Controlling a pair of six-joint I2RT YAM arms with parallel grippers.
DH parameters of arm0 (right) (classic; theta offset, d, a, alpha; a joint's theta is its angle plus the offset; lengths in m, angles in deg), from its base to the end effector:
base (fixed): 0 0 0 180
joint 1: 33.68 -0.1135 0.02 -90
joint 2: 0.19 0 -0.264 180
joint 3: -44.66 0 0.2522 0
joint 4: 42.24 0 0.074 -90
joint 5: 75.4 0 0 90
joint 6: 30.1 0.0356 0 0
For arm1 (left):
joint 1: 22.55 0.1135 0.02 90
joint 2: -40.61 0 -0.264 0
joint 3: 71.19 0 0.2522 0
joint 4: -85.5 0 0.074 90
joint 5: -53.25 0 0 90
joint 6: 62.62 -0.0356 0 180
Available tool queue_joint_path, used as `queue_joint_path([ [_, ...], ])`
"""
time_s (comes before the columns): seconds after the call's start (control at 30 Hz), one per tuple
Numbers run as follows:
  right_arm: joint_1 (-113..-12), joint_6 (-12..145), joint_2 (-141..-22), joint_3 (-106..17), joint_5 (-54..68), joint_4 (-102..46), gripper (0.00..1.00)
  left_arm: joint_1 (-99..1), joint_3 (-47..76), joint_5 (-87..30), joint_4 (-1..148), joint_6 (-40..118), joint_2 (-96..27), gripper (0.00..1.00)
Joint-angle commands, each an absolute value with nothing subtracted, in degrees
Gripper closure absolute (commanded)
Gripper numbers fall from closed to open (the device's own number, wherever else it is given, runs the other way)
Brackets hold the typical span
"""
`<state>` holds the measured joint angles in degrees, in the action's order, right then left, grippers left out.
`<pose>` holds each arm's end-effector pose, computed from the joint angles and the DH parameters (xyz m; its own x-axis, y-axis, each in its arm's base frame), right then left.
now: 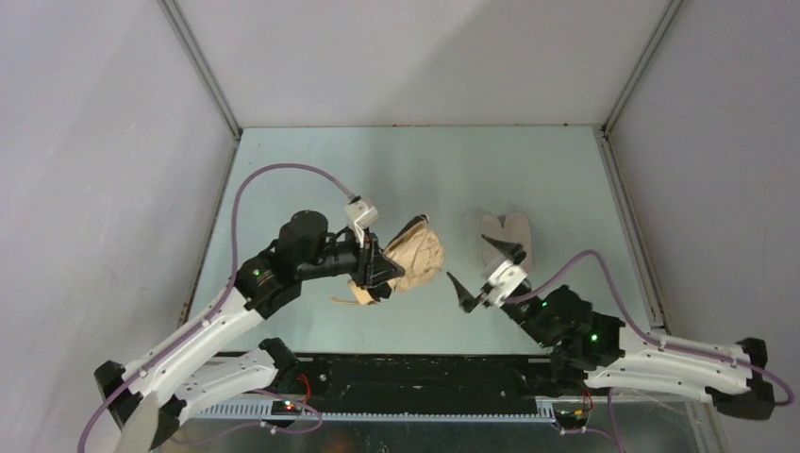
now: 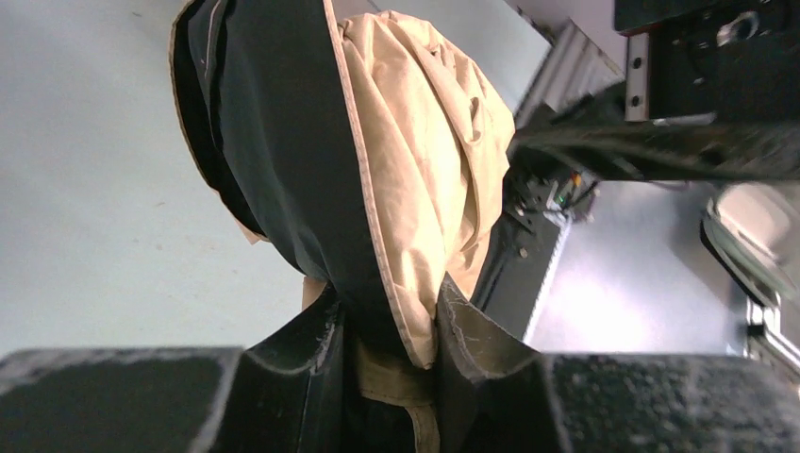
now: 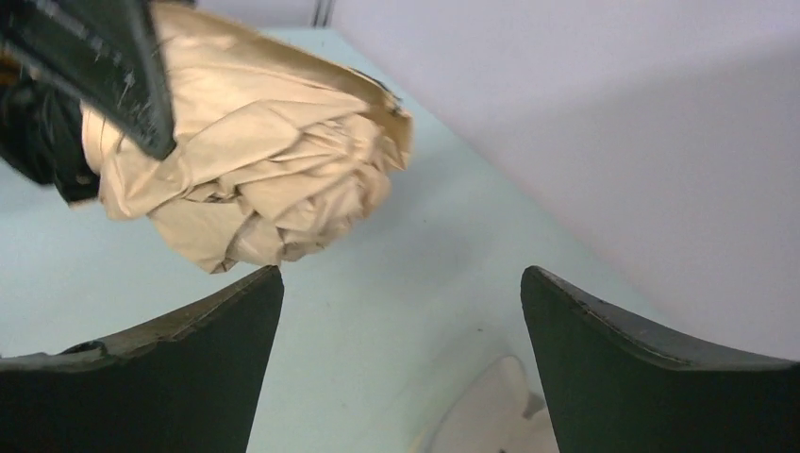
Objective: Open the umbrella
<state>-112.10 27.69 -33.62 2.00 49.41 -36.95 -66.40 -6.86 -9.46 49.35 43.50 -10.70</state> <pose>0.0503 0.1444 0.3065 0.3795 -0.3283 -0.8650 -0.5765 0.6474 -0.4986 0.1314 -0.1488 0.3349 -0.5275 0.1646 -0.8335 0.8049 0.4106 -0.4284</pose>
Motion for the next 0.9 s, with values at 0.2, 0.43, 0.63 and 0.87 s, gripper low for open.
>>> queue_joint_path([
  [0.2, -94.52, 70.57, -32.95, 0.48, 23.25, -48.07, 0.0, -66.45, -16.83, -24.16, 71.91, 54.44, -0.43, 1.0],
  [0.43, -92.25, 85.45, -43.81, 0.68, 17.06, -62.09, 0.01, -68.79, -21.58, -21.85, 84.35, 54.16, 1.4, 1.0],
  [0.63, -91.91, 90.98, -48.88, 1.6, 20.59, -68.01, 0.0, -71.49, -24.76, -22.76, 90.96, 54.66, 2.32, 1.0],
  [0.87, -91.55, 92.92, -48.03, 2.92, 22.78, -67.86, 0.0, -72.81, -28.14, -24.34, 98.33, 55.15, 4.46, 1.0],
])
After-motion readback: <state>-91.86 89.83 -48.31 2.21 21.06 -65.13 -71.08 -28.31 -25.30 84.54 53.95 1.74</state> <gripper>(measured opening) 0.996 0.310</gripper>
